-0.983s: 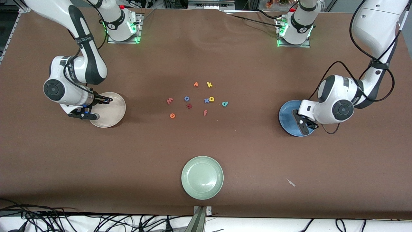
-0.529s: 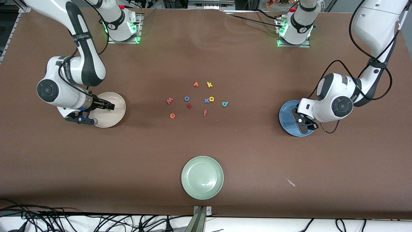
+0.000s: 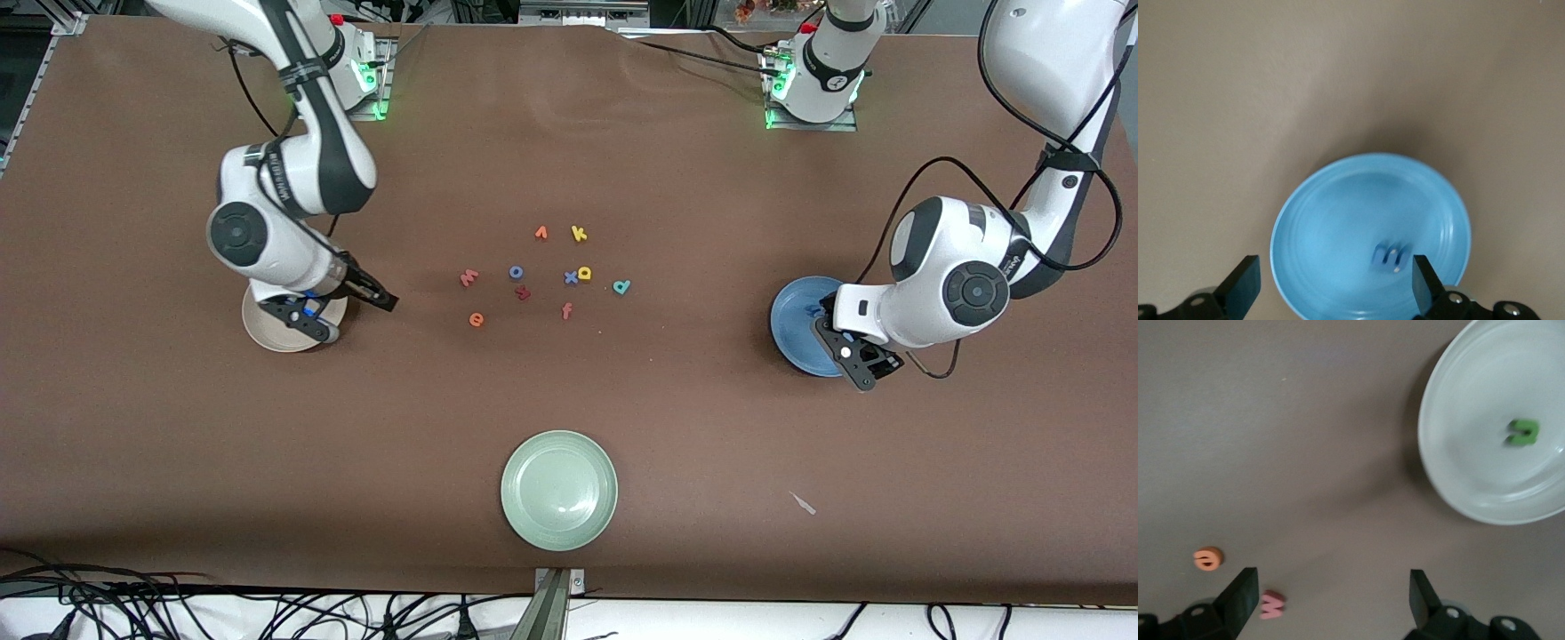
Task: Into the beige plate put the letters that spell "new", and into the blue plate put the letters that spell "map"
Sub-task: 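Move the right gripper to the pink w while the left gripper reaches the cyan p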
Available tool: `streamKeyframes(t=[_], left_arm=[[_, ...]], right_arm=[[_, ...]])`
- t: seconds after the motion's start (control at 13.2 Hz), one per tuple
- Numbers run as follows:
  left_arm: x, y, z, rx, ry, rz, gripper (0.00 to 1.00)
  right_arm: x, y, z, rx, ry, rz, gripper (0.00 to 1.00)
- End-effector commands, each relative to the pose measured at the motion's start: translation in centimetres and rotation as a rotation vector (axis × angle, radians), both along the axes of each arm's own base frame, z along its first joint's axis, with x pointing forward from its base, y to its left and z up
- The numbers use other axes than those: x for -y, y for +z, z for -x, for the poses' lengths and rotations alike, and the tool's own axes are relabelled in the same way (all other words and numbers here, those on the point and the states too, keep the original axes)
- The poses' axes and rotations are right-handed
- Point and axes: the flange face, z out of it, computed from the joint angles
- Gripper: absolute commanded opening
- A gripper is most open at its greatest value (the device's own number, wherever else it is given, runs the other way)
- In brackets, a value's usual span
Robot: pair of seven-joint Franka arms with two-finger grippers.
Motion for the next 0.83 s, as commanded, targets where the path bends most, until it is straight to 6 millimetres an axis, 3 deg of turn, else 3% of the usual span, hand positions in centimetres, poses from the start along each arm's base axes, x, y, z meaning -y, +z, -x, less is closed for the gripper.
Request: streamKeyframes(t=[0.0,0.15,0.45,0.6,0.76], left_arm=[[2.5,1.0,0.0,-0.021,0.151,0.028,1.00],[4.3,0.8,0.3,-0.029,0.217,0.020,1.00],[10.7,0.5,2.0,-0.037,0.346,-0.018,1.00],[16.1,-0.4,3.9,-0.059,0.426,-0.033,1.00],[19.7,-1.2,5.8,-0.066,0.459,-0.054,1.00]], right_arm=[[-4.7,-0.7,2.3,0.031,-0.123,0.015,1.00],[-5.9,-1.6,3.7,0.040,-0.183,0.025,1.00],[-8.2,-4.2,6.4,0.085,-0.210,0.017,1.00],[-10.0,-5.6,7.3,0.102,-0.222,0.023,1.00],[-11.0,-7.2,8.0,0.112,-0.239,0.035,1.00]])
